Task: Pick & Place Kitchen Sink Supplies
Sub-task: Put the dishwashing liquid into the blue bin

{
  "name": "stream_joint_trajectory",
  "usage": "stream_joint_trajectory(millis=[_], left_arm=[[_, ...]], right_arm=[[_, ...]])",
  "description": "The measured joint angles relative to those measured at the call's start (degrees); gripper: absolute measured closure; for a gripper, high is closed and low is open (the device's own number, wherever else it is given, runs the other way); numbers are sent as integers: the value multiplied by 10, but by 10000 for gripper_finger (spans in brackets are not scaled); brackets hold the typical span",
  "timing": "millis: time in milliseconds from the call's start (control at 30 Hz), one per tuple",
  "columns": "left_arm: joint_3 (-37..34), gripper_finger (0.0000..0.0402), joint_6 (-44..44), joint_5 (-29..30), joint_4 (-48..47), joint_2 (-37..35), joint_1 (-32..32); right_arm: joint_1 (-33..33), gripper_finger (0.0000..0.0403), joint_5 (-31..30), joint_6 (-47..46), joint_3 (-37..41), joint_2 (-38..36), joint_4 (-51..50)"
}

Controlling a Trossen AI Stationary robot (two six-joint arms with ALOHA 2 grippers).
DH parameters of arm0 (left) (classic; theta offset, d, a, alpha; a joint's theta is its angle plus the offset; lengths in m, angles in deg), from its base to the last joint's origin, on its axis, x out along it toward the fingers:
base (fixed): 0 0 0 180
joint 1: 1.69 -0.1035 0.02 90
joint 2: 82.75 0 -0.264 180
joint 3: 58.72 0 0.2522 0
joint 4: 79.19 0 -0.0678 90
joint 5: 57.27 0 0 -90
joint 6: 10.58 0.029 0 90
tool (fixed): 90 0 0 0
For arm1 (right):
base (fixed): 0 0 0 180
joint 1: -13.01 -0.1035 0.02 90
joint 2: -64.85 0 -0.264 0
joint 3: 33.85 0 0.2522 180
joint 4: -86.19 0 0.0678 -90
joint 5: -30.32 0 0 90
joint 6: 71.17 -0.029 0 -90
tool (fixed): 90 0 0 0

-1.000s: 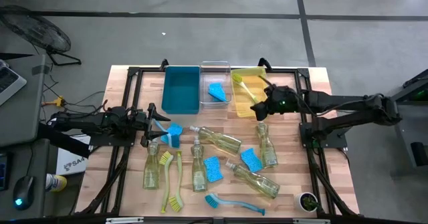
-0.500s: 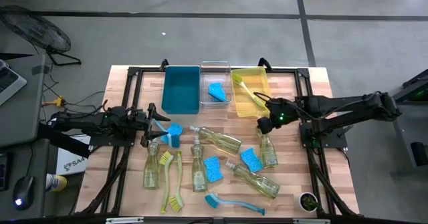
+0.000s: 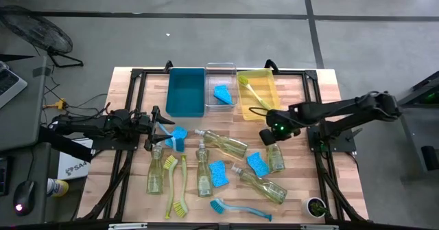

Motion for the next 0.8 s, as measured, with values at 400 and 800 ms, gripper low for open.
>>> stream_joint_trajectory(millis=[400, 800], left_arm=[[0, 137, 0, 0, 0, 0, 0], [0, 137, 0, 0, 0, 0, 0]], right_arm=[[17, 69, -23, -19, 0, 64, -38], [17, 68, -3, 1, 0, 146, -6]])
